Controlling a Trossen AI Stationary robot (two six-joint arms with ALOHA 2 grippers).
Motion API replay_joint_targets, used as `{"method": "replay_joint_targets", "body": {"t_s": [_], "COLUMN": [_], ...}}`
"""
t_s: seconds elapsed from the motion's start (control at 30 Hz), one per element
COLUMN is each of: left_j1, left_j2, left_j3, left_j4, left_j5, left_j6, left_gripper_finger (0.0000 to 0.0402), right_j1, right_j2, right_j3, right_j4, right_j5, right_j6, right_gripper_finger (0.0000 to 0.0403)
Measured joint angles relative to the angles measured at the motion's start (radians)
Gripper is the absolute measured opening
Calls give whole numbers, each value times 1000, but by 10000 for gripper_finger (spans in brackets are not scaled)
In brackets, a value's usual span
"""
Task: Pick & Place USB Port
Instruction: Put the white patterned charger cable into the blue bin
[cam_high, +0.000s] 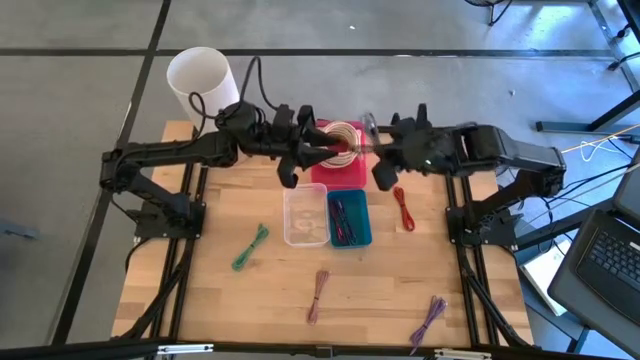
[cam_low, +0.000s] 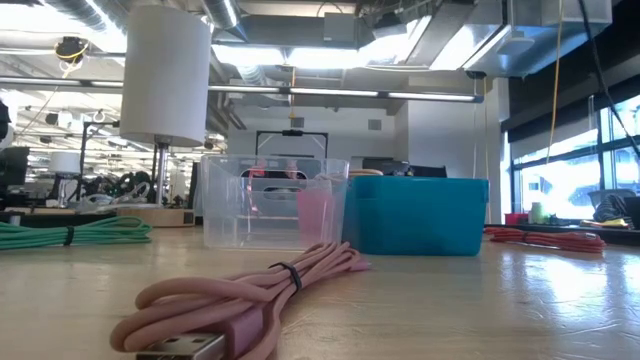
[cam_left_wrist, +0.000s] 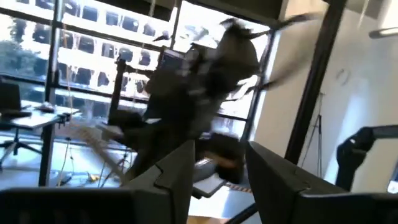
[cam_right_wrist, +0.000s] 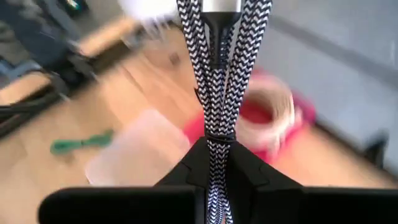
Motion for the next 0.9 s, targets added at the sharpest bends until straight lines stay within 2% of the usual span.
{"method": "replay_joint_targets", "body": {"t_s": [0.13,0.27,0.53,0.73,0.9], "left_j1": [9,20,45,98,138], "left_j2": [-6,-5,-15,-78,-137], "left_j3": [0,0,-1,-2,-2], "left_j4": [-22,-50,-188,-306,-360], "left_j5": [-4,-25,-58,-57,-59], "left_j6": [20,26,33,76,131], "left_gripper_finger": [141,136,130,129,132], "right_j1": [-17,-24,-43,-35,-4], "right_j2": [1,2,36,47,48], "right_j3": [-69,-170,-416,-575,-671], "right_j4": [-96,-69,216,370,504], "right_j5": [-112,-207,-405,-470,-472], "right_j6": [167,251,300,444,565], "right_gripper_finger": [28,28,28,28,28]}}
